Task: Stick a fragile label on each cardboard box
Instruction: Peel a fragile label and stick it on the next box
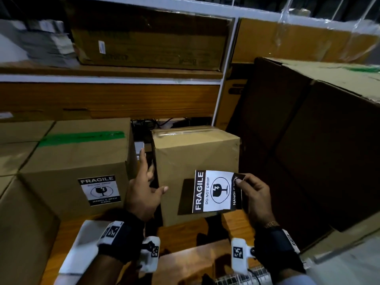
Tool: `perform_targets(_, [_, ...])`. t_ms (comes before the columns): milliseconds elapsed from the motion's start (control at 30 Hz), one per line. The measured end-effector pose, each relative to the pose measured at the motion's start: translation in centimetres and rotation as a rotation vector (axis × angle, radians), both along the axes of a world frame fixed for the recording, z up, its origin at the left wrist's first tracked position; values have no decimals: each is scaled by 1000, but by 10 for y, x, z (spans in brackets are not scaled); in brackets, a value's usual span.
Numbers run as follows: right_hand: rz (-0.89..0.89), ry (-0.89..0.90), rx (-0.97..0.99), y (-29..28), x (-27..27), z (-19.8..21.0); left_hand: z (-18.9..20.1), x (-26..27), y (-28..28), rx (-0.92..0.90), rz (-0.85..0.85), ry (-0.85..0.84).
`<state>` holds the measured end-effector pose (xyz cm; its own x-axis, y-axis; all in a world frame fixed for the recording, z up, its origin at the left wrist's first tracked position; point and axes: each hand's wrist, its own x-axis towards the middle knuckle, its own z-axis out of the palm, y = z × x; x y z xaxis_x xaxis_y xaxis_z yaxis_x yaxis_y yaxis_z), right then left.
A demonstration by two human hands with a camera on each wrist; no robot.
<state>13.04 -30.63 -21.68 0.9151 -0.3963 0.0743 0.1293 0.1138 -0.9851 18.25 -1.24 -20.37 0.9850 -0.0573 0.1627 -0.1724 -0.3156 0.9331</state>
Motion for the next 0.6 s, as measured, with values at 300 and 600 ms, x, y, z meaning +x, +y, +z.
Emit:
perform_targets(300, [-49, -48, -40, -3, 3, 23, 4, -8, 0, -80, 11, -17])
perform_targets(600, [-91, -182, -140, 2, 5, 47, 25, -9, -2, -167, -12, 91])
